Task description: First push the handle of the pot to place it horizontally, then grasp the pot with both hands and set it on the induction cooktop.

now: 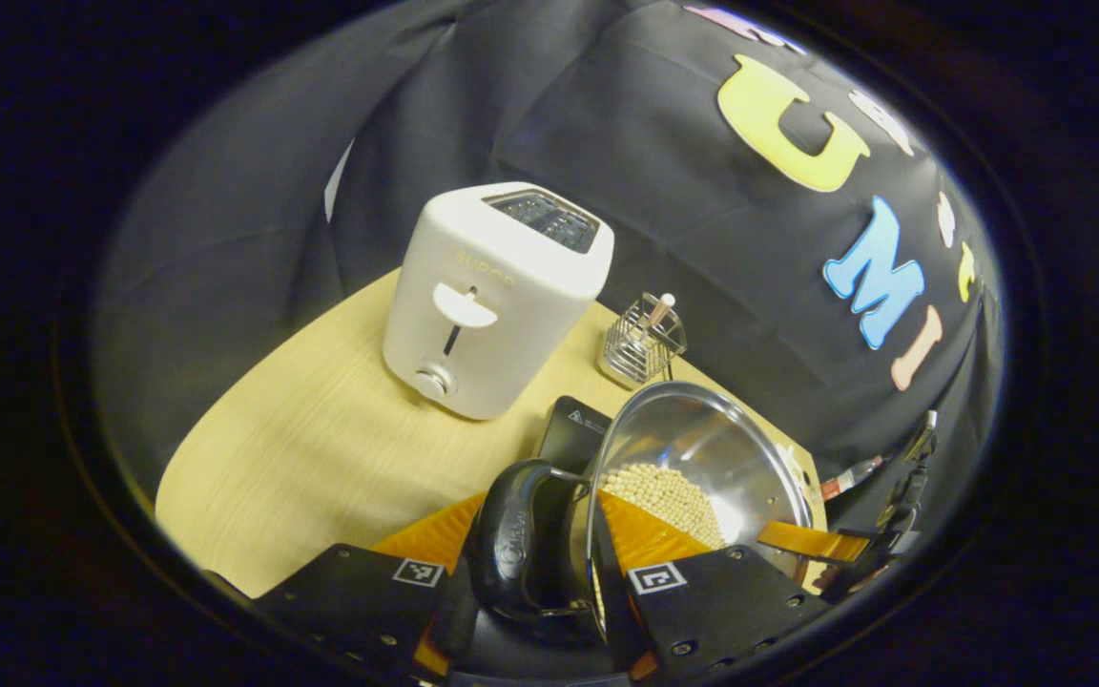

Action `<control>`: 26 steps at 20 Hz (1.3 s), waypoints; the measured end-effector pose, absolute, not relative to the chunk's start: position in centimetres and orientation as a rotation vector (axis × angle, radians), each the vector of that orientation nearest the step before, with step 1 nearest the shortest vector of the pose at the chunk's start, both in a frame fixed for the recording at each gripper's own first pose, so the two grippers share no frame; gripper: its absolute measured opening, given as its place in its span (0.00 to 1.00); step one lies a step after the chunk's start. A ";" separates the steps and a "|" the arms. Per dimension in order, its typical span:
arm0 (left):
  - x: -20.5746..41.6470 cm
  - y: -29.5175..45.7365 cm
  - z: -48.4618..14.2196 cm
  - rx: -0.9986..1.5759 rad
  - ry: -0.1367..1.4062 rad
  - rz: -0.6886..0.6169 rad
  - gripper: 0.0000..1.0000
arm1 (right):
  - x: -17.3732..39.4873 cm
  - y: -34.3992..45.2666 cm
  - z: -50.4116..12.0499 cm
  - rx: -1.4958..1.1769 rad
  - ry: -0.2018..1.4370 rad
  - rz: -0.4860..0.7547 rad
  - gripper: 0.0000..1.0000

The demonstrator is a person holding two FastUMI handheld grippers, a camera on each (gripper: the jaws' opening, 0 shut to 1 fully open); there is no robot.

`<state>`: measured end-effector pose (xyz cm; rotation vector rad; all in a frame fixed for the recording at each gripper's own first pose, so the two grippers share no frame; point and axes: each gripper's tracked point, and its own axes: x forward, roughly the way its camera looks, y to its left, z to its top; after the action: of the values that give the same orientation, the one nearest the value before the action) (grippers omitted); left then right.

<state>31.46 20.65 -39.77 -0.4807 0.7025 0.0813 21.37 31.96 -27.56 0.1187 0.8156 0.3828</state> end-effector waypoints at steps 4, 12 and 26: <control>31.3 21.6 -36.2 -0.391 0.639 0.108 0.91 | 20.9 30.1 -25.1 0.136 0.774 0.380 0.98; 29.0 17.9 -23.6 -0.123 0.437 0.119 0.91 | 17.8 23.6 -19.1 0.096 0.655 0.346 0.98; 16.3 -1.8 -6.6 0.007 0.156 0.143 0.91 | 9.0 1.9 -3.2 0.104 0.237 0.216 0.98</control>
<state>16.26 -1.83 -6.65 0.0072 0.1564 0.1425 8.95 1.88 -3.24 0.1039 0.2373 0.2159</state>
